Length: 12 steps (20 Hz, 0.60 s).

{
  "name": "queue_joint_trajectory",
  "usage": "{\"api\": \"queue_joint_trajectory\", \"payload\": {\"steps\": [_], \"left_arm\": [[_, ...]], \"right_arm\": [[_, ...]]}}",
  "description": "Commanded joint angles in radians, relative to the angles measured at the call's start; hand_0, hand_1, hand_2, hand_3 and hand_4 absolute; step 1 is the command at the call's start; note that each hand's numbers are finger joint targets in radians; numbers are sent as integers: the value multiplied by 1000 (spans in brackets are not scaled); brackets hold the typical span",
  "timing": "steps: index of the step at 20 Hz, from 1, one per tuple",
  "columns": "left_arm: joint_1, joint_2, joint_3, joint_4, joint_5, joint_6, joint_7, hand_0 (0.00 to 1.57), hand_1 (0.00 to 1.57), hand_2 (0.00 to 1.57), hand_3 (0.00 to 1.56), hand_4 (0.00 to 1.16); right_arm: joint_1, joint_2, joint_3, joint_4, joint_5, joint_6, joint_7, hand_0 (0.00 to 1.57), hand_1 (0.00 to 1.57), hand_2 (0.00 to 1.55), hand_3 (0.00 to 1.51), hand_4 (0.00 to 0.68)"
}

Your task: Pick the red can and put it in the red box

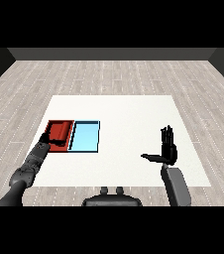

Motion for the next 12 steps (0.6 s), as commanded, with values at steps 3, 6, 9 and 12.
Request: {"api": "queue_joint_trajectory", "payload": {"steps": [3,6,9,12], "left_arm": [[27,18,133,-109,129,103,-168,0,0,0,0,0],[67,-4,261,-224,260,68,-389,0,0,0,0,0],[62,-66,326,-350,342,-21,-565,0,0,0,0,0],[56,-123,323,-466,368,-91,-674,0,0,0,0,0]], "right_arm": [[27,-9,-6,-66,-9,11,6,0,0,0,0,0],[-14,0,5,1,2,22,-13,0,0,0,0,0],[-14,-22,-19,-4,-36,51,9,0,0,0,0,0],[-27,-9,7,-36,-19,36,29,0,0,0,0,0]]}}
